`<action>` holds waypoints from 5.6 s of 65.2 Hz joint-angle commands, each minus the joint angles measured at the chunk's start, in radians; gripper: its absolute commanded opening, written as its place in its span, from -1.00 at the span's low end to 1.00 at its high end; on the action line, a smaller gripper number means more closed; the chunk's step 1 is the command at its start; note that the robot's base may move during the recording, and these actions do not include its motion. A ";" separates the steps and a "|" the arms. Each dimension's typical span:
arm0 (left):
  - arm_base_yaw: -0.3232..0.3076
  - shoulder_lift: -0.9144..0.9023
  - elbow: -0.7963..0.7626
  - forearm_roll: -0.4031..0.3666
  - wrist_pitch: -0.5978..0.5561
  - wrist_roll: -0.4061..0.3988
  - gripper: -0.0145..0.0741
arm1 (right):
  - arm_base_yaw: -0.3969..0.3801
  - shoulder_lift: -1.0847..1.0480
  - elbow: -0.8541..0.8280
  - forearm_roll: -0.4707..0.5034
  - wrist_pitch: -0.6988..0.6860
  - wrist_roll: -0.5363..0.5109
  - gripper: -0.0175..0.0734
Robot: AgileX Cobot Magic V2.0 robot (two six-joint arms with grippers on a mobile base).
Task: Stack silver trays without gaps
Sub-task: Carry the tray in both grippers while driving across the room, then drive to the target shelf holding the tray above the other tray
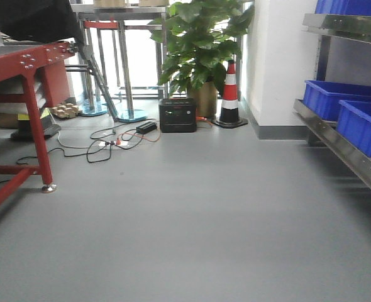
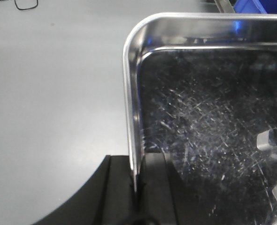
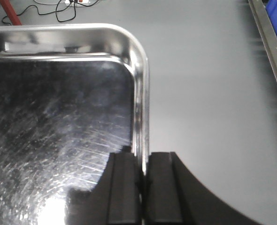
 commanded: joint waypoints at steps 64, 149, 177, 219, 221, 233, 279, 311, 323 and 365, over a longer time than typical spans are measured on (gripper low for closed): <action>-0.010 -0.002 -0.009 0.016 -0.057 0.013 -0.71 | 0.007 -0.005 -0.005 0.008 -0.093 -0.004 -0.65; -0.010 -0.002 -0.009 0.206 -0.057 0.013 -0.71 | 0.007 -0.005 -0.005 0.008 -0.107 -0.004 -0.65; -0.010 -0.002 -0.009 0.206 -0.057 0.013 -0.71 | 0.007 -0.005 -0.005 0.008 -0.121 -0.004 -0.65; -0.010 -0.002 -0.009 0.206 -0.057 0.013 -0.71 | 0.007 -0.005 -0.005 0.008 -0.238 -0.004 -0.65; -0.010 -0.002 -0.009 0.206 -0.057 0.013 -0.71 | 0.007 -0.005 -0.005 0.008 -0.243 -0.004 -0.65; -0.010 -0.002 -0.009 0.206 -0.057 0.013 -0.71 | 0.007 -0.005 -0.005 0.008 -0.274 -0.004 -0.65; -0.010 -0.002 -0.009 0.206 -0.057 0.013 -0.71 | 0.007 -0.003 -0.005 0.008 -0.407 -0.004 -0.65; -0.010 -0.002 -0.009 0.206 -0.057 0.013 -0.71 | 0.007 -0.003 -0.005 0.008 -0.407 -0.004 -0.65; -0.010 -0.002 -0.009 0.206 -0.057 0.013 -0.71 | 0.007 -0.003 -0.005 0.008 -0.407 -0.004 -0.65; -0.010 -0.002 -0.009 0.206 -0.057 0.013 -0.71 | 0.007 -0.003 -0.005 0.008 -0.407 -0.004 -0.65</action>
